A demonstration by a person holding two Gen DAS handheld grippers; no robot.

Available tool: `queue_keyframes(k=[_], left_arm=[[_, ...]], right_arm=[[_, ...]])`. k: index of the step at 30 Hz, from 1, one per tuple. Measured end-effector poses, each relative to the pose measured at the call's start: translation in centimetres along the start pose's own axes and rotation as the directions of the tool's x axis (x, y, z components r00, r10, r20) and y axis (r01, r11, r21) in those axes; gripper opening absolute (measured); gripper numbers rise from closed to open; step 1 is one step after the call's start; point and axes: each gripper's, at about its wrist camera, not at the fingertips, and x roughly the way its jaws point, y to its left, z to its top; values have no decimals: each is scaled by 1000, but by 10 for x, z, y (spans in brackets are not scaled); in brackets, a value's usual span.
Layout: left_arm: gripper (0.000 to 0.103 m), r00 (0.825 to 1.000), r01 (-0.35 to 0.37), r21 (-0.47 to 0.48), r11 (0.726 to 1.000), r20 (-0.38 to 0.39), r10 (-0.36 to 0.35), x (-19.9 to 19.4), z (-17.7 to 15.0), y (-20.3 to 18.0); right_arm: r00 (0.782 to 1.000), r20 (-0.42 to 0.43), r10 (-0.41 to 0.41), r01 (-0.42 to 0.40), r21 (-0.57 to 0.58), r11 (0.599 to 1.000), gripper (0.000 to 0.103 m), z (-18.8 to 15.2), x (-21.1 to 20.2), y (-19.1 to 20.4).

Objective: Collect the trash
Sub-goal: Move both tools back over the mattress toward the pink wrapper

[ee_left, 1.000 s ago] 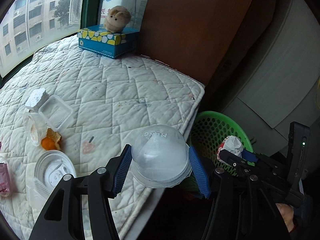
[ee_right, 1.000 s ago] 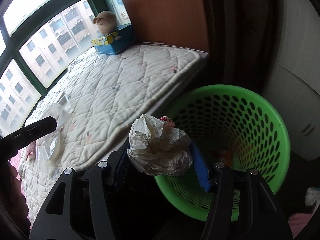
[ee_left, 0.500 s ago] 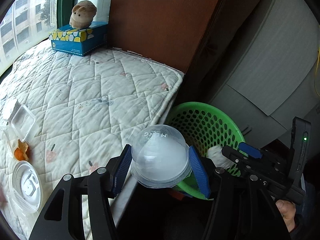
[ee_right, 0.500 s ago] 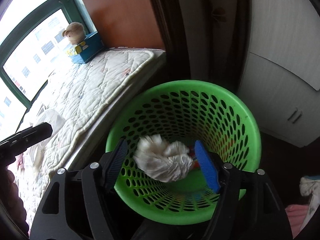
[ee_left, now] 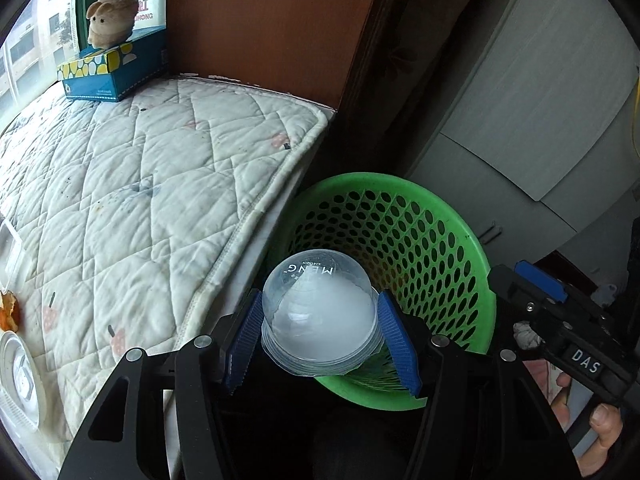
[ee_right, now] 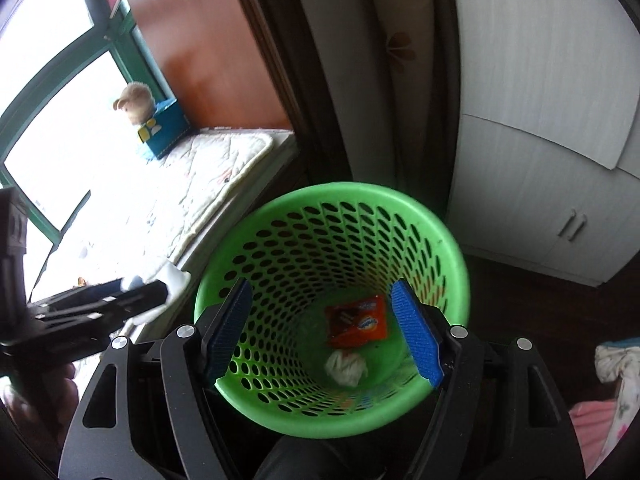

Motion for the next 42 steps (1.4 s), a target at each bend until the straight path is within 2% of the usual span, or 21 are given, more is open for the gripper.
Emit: queue_keyframes(k=[6, 7, 8, 9, 17, 20, 25, 31, 37, 42], left_arm=[[57, 999, 17, 29, 999, -29, -17, 12, -2, -17], [59, 999, 22, 32, 999, -36, -21, 14, -2, -20], [65, 999, 27, 32, 999, -43, -26, 15, -3, -22], [66, 999, 28, 32, 999, -39, -27, 15, -4, -23], [66, 999, 21, 28, 999, -25, -20, 4, -15, -18], [66, 1000, 3, 0, 1000, -8, -3, -9, -21, -4], [66, 997, -66, -34, 997, 28, 67, -36, -34, 26], [66, 988, -136, -116, 984, 64, 144, -71, -51, 74], [66, 969, -209, -202, 957, 85, 230, -104, -70, 125], [66, 945, -278, -265, 923, 96, 312, -132, -89, 169]], right_arm=[[1000, 18, -2, 1, 39, 999, 73, -4, -11, -14], [1000, 17, -1, 0, 45, 999, 73, -5, -12, -16], [1000, 17, -1, 0, 49, 999, 73, -5, -12, -17], [1000, 17, -1, 0, 51, 999, 73, -5, -13, -18], [1000, 14, 7, -8, 41, 999, 73, -11, -18, -12], [1000, 10, 18, -18, 19, 1000, 73, -13, -18, -2], [999, -8, 43, -43, -26, 999, 73, -19, -15, 21], [995, -44, 88, -92, -98, 991, 75, -28, -6, 64], [987, -77, 140, -152, -193, 969, 75, -37, 1, 118], [977, -110, 181, -204, -251, 946, 75, -42, 8, 157]])
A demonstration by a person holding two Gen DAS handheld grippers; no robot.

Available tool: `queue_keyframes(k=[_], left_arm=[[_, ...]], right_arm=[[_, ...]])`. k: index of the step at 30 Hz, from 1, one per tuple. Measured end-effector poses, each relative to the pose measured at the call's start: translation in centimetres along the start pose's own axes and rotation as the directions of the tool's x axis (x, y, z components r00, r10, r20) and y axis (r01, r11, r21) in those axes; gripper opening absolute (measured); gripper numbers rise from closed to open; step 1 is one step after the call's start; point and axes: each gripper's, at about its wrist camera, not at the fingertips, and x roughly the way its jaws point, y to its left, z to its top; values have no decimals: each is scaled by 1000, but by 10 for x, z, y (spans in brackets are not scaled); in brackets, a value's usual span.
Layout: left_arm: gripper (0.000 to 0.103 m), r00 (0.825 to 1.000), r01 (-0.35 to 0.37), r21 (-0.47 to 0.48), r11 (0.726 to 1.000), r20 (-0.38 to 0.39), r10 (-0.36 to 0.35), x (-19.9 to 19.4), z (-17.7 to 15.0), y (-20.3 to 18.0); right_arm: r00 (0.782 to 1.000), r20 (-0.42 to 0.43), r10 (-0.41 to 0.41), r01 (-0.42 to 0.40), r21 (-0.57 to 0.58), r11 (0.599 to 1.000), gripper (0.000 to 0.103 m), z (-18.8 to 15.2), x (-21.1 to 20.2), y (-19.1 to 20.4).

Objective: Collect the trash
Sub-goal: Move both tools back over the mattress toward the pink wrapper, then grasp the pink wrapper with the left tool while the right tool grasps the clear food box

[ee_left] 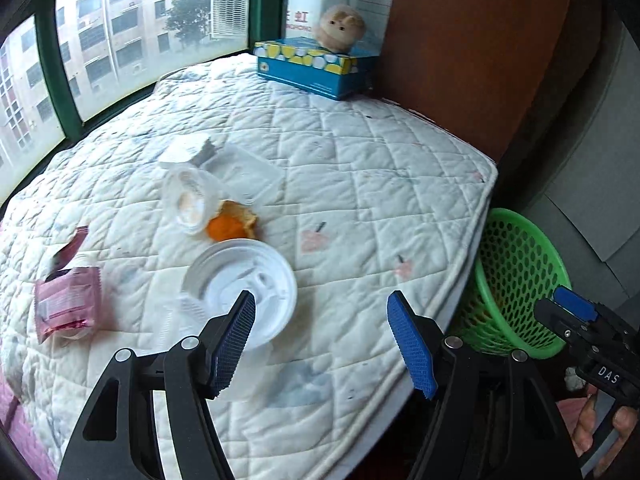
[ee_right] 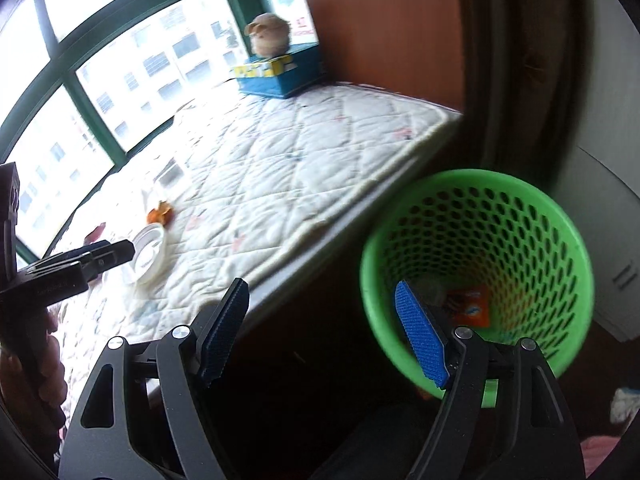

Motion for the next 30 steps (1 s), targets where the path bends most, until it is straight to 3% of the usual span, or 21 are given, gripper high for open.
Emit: queue_keyframes(k=[10, 14, 22, 30], left_arm=[[76, 984, -177, -75, 981, 2, 178, -21, -11, 112], [77, 976, -217, -161, 963, -11, 218, -27, -19, 164], [77, 977, -212, -358, 909, -49, 209, -28, -33, 255], [77, 987, -162, -428, 889, -87, 138, -6, -39, 295]], right_arm=[[995, -63, 73, -81, -135, 987, 76, 1, 27, 70], [992, -87, 96, -111, -190, 975, 76, 1, 37, 97], [982, -127, 140, -169, -259, 951, 76, 6, 52, 142], [971, -164, 171, -219, -342, 914, 76, 7, 66, 185]])
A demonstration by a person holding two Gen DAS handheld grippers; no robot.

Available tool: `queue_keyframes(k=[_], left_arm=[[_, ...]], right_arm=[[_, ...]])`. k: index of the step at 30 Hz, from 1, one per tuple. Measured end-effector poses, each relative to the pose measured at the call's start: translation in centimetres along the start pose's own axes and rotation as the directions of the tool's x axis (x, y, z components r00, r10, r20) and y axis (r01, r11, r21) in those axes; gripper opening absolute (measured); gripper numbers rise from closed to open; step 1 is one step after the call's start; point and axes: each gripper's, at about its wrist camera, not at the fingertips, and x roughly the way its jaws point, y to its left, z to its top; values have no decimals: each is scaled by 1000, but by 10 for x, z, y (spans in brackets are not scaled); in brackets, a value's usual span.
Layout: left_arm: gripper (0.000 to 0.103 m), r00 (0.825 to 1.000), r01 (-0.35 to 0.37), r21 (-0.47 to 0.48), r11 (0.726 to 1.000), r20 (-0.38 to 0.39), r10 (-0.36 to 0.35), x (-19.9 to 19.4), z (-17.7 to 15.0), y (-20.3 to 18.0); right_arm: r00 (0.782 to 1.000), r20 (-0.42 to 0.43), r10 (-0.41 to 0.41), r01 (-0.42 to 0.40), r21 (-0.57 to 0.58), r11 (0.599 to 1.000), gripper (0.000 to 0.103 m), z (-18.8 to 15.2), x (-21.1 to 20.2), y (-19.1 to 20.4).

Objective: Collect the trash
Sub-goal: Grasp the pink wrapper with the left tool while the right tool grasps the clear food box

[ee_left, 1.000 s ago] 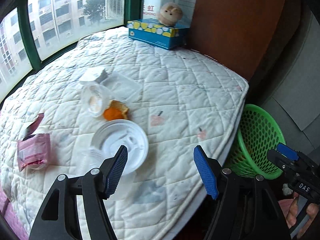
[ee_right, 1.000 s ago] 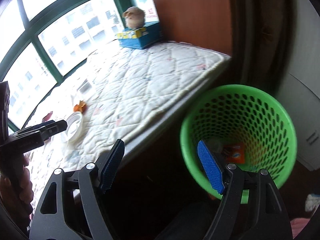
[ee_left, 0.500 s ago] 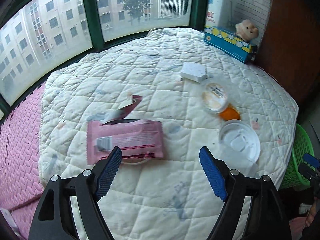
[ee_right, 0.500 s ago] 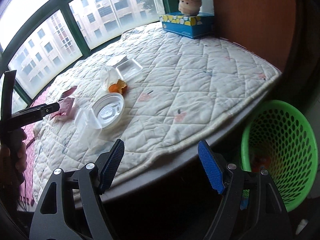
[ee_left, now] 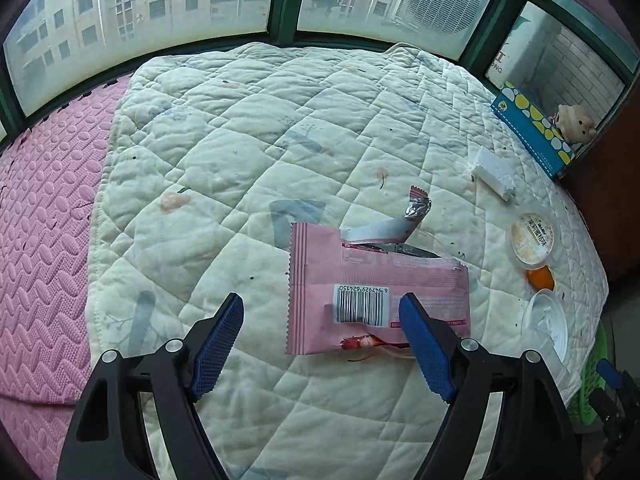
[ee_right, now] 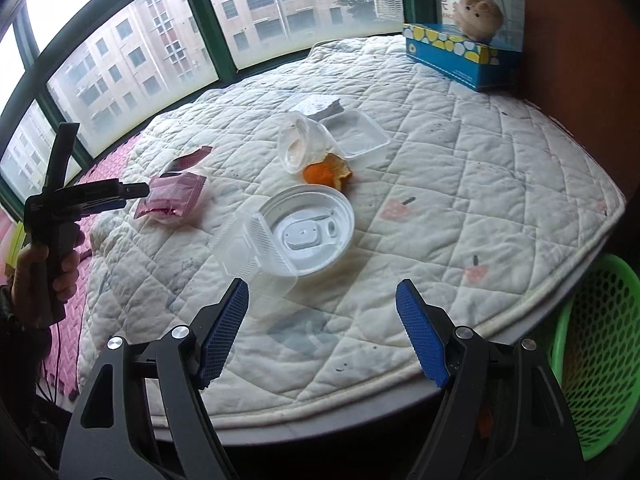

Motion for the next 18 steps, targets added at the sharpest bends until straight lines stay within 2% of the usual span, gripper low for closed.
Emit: queue_keyframes(k=[10, 12, 15, 16, 18], left_arm=[[77, 994, 97, -36, 995, -39, -98, 20, 6, 11], [72, 992, 117, -38, 992, -38, -119, 21, 7, 12], [60, 989, 144, -27, 989, -37, -145, 21, 7, 10], [52, 988, 152, -20, 988, -35, -152, 21, 6, 9], [47, 989, 146, -6, 989, -27, -146, 19, 6, 7]], right_arm=[[999, -34, 36, -39, -113, 993, 76, 15, 28, 40], [998, -44, 42, -48, -133, 990, 76, 17, 34, 47], [998, -56, 34, -44, -176, 983, 76, 18, 44, 57], [998, -61, 27, -38, -187, 982, 76, 18, 47, 60], [997, -71, 17, -31, -203, 979, 76, 18, 55, 63]])
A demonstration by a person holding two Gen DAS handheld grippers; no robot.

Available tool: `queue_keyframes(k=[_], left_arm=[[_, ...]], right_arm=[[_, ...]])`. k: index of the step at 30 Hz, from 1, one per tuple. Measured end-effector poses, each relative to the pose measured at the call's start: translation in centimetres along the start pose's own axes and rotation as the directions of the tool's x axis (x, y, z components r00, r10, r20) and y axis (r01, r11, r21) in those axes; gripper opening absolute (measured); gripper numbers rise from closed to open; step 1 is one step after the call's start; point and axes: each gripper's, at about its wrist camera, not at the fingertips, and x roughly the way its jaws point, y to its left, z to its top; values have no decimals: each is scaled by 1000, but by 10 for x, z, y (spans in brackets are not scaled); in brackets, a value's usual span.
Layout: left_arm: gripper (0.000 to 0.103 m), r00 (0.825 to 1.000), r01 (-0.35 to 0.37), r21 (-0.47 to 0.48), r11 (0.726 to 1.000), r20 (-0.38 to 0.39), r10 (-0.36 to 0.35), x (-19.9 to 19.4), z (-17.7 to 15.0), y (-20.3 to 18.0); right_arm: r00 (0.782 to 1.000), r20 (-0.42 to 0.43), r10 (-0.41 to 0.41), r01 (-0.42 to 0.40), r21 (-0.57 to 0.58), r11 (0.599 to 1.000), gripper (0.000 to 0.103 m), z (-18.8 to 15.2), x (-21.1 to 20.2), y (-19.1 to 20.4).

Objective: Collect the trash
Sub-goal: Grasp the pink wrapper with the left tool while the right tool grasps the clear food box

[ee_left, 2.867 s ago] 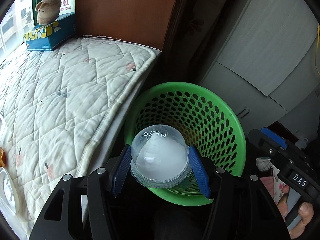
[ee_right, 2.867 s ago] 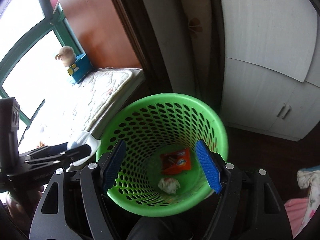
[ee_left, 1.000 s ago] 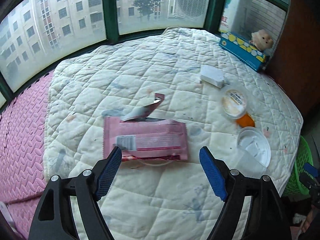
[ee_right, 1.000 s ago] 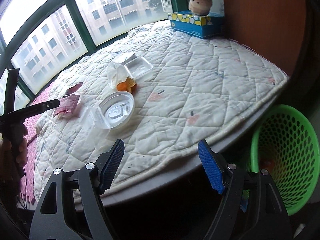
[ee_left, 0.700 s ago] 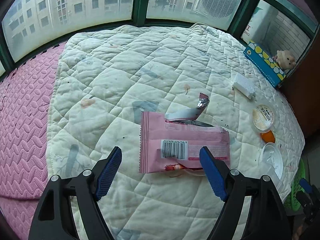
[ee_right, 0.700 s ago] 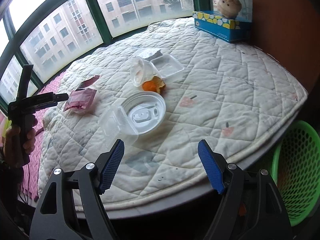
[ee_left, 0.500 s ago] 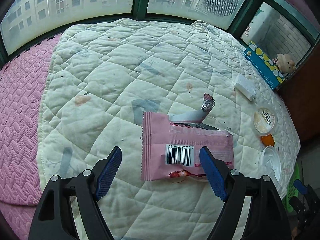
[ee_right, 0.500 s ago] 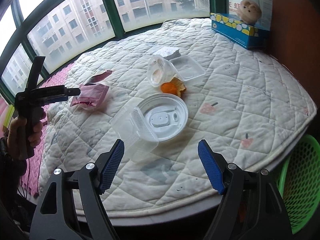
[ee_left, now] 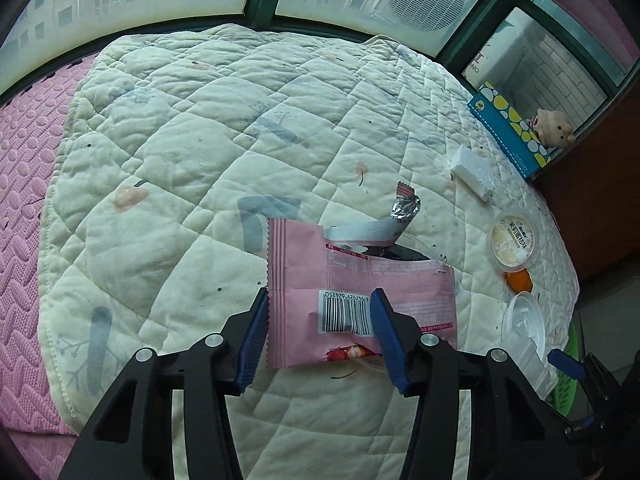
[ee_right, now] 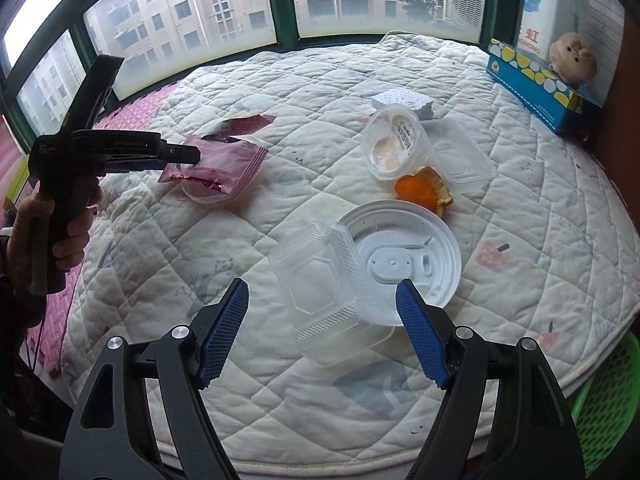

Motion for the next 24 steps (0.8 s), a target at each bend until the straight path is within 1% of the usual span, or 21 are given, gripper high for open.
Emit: queue_keyframes(k=[2, 3, 5, 8, 9, 10, 12, 16, 24], left_arm=[[36, 1000, 3, 7, 1000, 10, -3, -2, -1, -2], [34, 1000, -4, 11, 1000, 14, 4, -4, -1, -2], [27, 1000, -14, 21, 1000, 27, 13, -8, -1, -4], [20, 999, -31, 32, 999, 43, 29, -13, -2, -6], [14, 999, -32, 36, 999, 45, 30, -15, -2, -7], [5, 999, -28, 38, 999, 39, 26, -15, -3, -8], [5, 999, -27, 37, 999, 43, 26, -19, -4, -10], [4, 997, -35, 65, 997, 71, 30, -30, -6, -19], [2, 990, -14, 124, 992, 138, -3, -64, -5, -45]], right_arm=[[1000, -10, -15, 15, -11, 1000, 76, 1, 6, 1], [1000, -14, -17, 16, -16, 1000, 75, 1, 8, 2], [1000, -19, -21, 20, -24, 999, 73, 1, 12, 2], [999, -31, -37, 35, -41, 999, 68, 1, 18, 2], [999, -34, -43, 41, -44, 998, 66, 1, 20, 2], [998, -36, -44, 42, -47, 998, 64, 0, 21, 2], [998, -37, -48, 46, -52, 998, 63, 0, 23, 3], [998, -29, -64, 62, -66, 996, 62, -1, 24, 6], [999, 25, -36, 36, -22, 999, 55, -1, 3, 3]])
